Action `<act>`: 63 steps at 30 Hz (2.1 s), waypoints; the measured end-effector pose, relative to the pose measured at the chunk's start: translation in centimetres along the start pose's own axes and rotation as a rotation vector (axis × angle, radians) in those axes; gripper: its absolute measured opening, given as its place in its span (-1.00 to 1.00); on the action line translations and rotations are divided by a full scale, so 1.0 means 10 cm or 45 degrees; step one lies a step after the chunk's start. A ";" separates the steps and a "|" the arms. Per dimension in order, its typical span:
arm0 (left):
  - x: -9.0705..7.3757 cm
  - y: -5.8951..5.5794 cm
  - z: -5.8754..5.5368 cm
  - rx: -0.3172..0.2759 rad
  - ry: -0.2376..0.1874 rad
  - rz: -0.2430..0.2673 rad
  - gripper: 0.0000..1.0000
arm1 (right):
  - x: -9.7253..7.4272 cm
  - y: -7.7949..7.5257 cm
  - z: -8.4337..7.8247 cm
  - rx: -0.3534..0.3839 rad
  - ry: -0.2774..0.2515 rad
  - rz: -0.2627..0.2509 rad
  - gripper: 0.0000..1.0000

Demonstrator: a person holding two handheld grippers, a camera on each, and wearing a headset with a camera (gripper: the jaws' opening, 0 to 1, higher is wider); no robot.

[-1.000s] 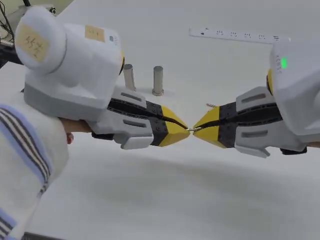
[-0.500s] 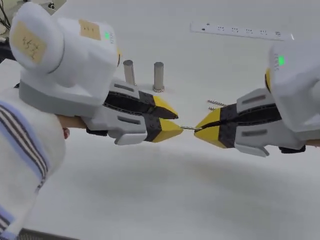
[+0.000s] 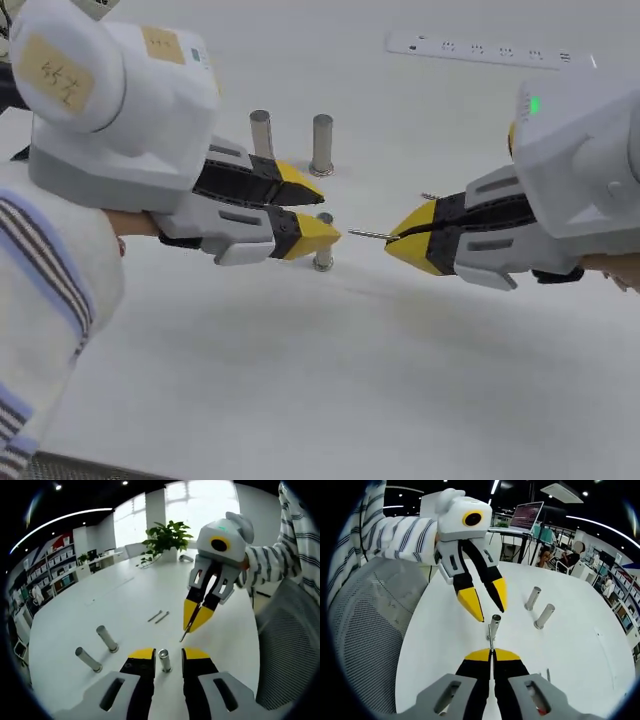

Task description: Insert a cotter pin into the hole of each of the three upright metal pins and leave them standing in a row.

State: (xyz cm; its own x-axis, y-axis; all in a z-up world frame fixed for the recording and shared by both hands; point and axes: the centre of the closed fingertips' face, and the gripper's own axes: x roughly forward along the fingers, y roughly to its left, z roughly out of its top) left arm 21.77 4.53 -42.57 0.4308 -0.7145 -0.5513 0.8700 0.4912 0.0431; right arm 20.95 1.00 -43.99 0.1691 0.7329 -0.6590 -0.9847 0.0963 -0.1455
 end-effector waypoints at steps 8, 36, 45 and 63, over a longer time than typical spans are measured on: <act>0.05 0.04 -0.10 0.039 0.057 -0.004 -0.73 | 0.07 -0.05 -0.02 0.010 -0.003 -0.001 -1.00; 0.03 0.01 -0.10 0.053 0.068 -0.026 -0.90 | 0.20 -0.12 -0.01 0.012 0.002 -0.005 -1.00; 0.05 -0.05 -0.07 0.044 0.067 -0.033 -1.00 | 0.23 -0.10 -0.04 0.016 0.011 0.001 -1.00; 0.07 -0.03 -0.08 0.020 0.080 -0.020 -0.77 | 0.30 -0.12 0.05 0.010 -0.020 0.007 -1.00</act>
State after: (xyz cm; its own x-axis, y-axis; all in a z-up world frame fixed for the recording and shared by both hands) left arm 21.63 4.32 -43.64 0.4018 -0.6888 -0.6035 0.8802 0.4722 0.0470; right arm 22.60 3.41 -45.43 0.1629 0.7441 -0.6479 -0.9859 0.0974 -0.1361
